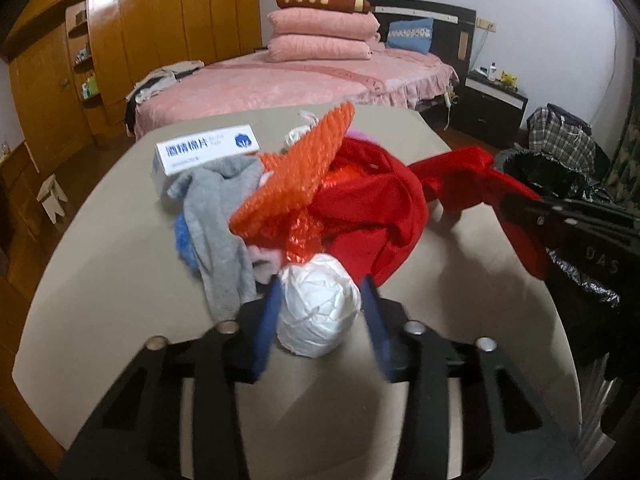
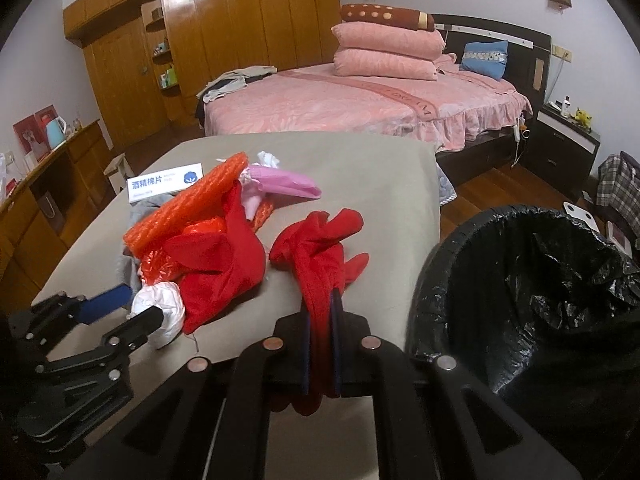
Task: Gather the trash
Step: 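Grasp the red glove with the right gripper while the left gripper grasps the white tissue ball, then carry the red glove and tissue ball over the bin and open both grippers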
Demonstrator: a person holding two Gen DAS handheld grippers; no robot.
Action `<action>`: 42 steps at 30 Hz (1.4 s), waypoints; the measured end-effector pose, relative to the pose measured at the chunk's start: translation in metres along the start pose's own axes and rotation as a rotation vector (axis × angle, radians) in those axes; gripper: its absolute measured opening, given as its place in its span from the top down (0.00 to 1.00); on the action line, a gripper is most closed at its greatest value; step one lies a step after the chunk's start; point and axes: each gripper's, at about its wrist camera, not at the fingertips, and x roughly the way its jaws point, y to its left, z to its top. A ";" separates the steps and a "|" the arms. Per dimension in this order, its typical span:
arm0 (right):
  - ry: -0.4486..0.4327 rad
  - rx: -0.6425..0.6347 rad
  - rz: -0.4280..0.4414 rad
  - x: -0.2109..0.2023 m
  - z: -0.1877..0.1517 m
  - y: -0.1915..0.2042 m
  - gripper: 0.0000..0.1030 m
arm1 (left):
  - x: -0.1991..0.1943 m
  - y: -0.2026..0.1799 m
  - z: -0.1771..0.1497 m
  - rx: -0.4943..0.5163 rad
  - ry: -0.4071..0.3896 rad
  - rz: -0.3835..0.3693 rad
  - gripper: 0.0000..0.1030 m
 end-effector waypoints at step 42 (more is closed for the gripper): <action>-0.188 0.192 -0.275 -0.133 0.020 -0.135 0.93 | -0.048 -0.156 0.105 0.130 -0.200 -0.387 0.85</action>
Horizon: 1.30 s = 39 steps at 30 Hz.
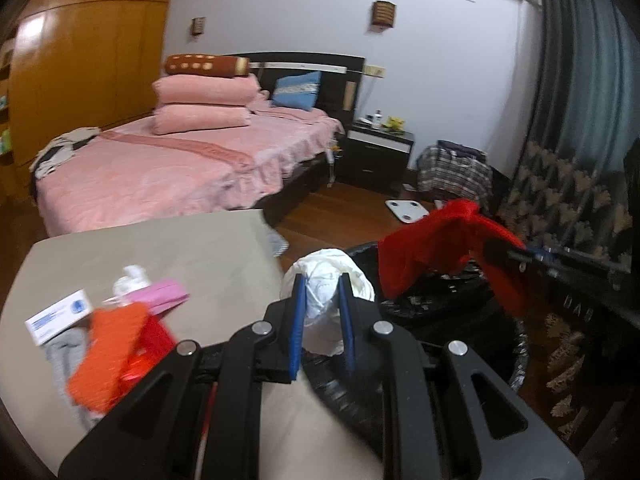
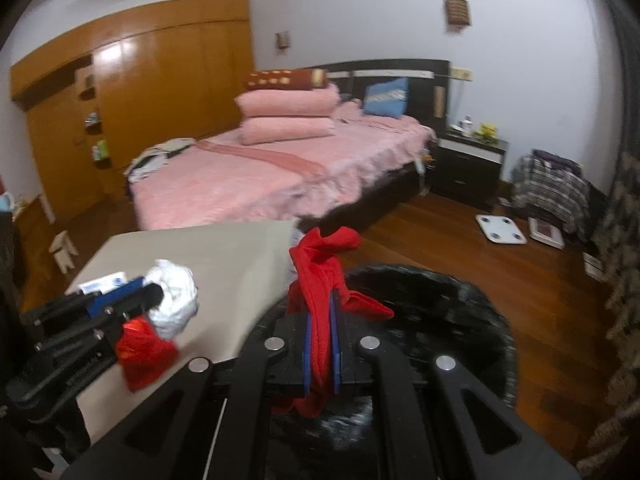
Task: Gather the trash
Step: 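Carry the red glove and tissue ball over the bin and open both grippers, then grasp the orange mesh net with the left gripper while the right gripper grasps the red glove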
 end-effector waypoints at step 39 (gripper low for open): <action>-0.005 -0.116 0.176 0.059 -0.011 0.129 0.07 | -0.036 0.166 -0.051 -0.138 0.072 0.382 0.41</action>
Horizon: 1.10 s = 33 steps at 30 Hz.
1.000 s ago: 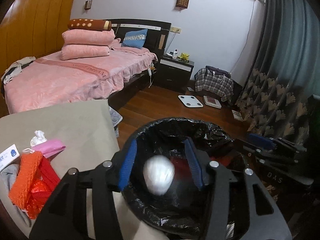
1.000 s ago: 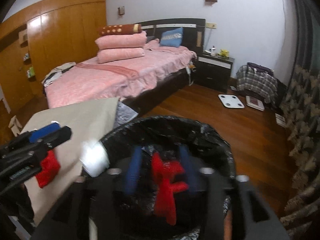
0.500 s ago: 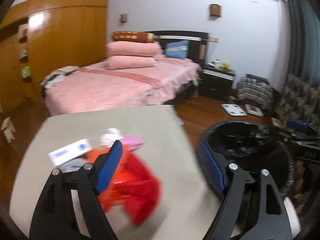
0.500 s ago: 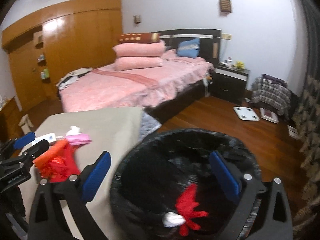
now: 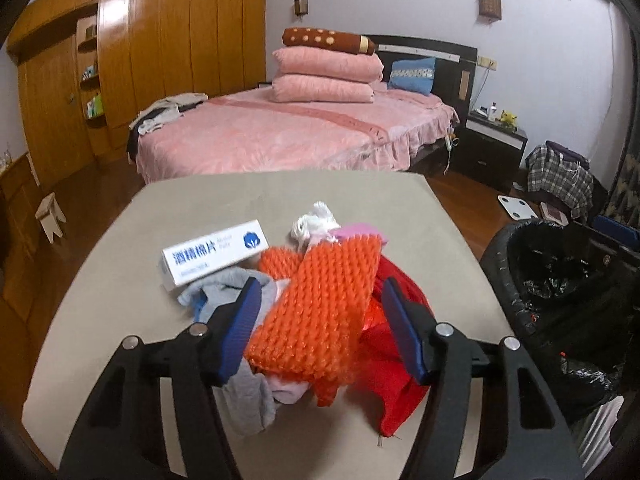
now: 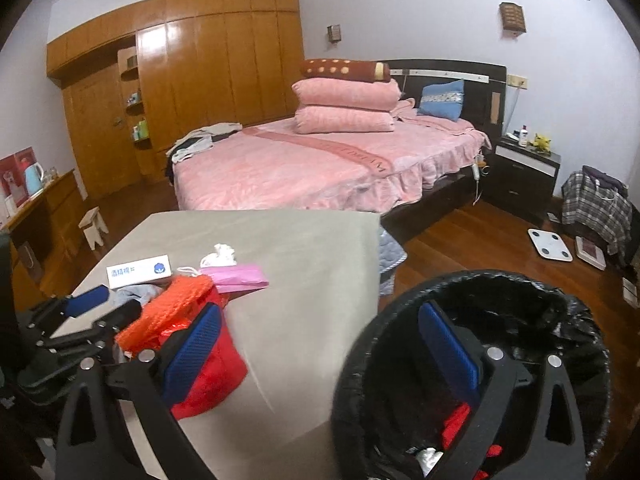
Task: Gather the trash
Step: 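Grasp the orange mesh net with the left gripper while the right gripper grasps the red glove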
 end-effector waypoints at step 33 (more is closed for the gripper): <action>0.033 -0.032 0.099 0.038 -0.005 0.038 0.27 | -0.013 0.019 -0.002 -0.085 -0.001 -0.009 0.89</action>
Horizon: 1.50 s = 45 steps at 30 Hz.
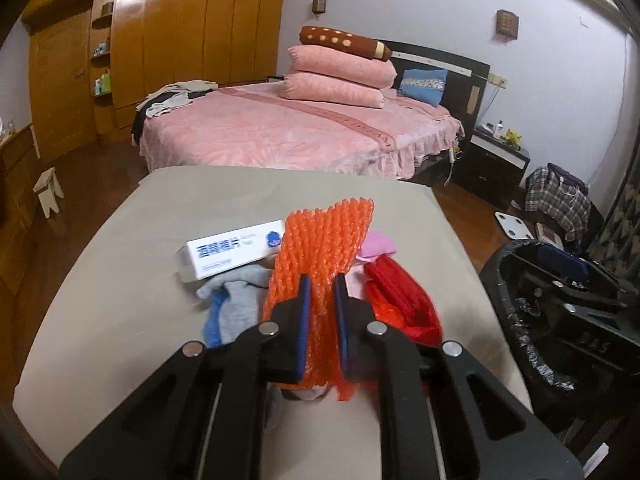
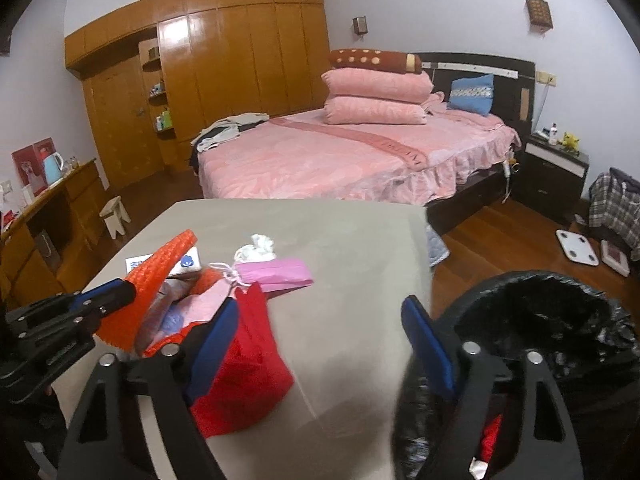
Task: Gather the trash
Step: 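Grasp the orange mesh net with the left gripper while the right gripper grasps the red glove, then move the orange net and red glove over the bin and release both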
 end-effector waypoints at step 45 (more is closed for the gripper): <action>-0.036 -0.025 0.085 -0.043 0.040 -0.008 0.96 | -0.024 -0.033 0.026 0.032 -0.054 -0.091 0.89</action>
